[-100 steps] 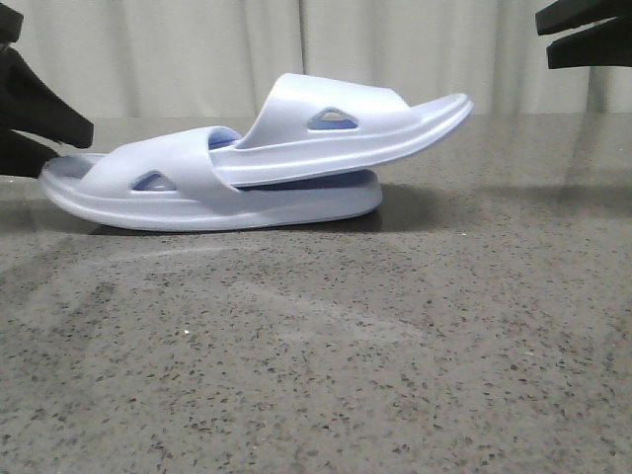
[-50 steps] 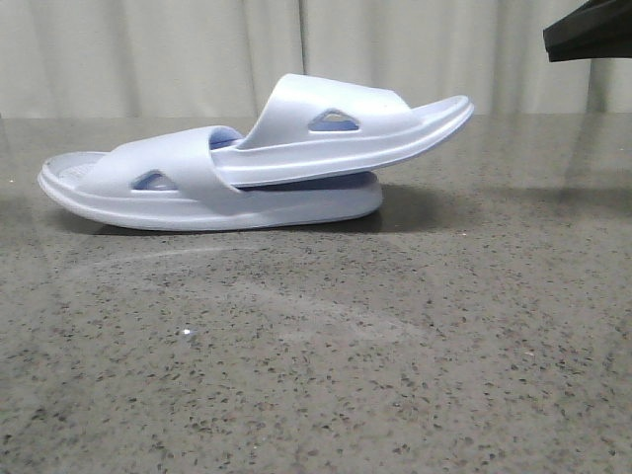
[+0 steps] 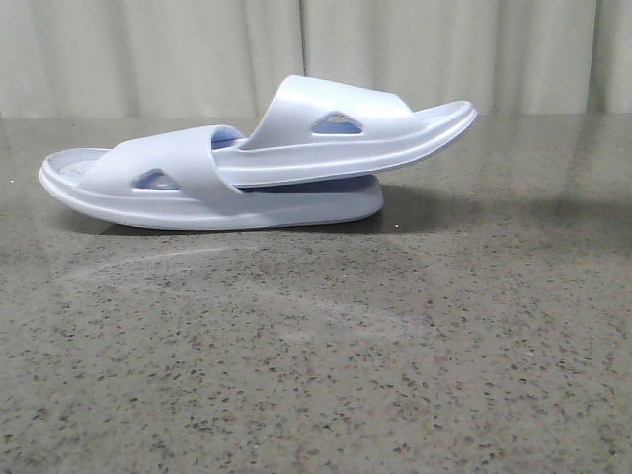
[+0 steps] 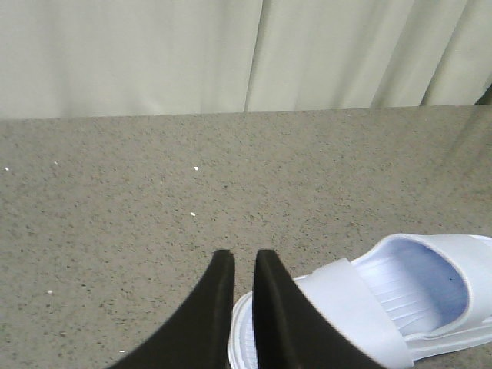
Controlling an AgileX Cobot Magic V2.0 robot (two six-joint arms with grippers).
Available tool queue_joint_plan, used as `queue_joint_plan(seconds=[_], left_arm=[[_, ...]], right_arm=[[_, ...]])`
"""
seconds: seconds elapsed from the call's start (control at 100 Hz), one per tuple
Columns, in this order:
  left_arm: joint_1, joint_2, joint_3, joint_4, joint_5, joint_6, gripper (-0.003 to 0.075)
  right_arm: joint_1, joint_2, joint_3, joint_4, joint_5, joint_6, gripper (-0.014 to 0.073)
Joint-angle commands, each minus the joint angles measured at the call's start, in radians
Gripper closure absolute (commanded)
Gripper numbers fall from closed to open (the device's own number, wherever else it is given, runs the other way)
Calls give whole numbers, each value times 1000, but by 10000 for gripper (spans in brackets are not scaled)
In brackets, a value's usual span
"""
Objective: Insert blue slippers together front up
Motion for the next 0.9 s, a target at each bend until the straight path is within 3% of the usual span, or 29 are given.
queue_joint_plan(seconds=[0.0,0.22,0.41,0.62,0.89], left_arm=[[-50,-47,-18,-6,-94,4,705],[-222,-150,29,131,-303,4,705],[-319,-241,121,143,-387,8,705],[-341,-346,276,46,-440,79,705],[-341,-421,459,-292,-439,334,705]], right_arm=[[83,-113,33,33,-183,-10,680],[285,-288,195,10,-531,-10,680],[370,-380,338,-33,-637,-10,680],[373,-469,519,-4,-703,-10,680],[373,-600,641,22,-700,-10,680]])
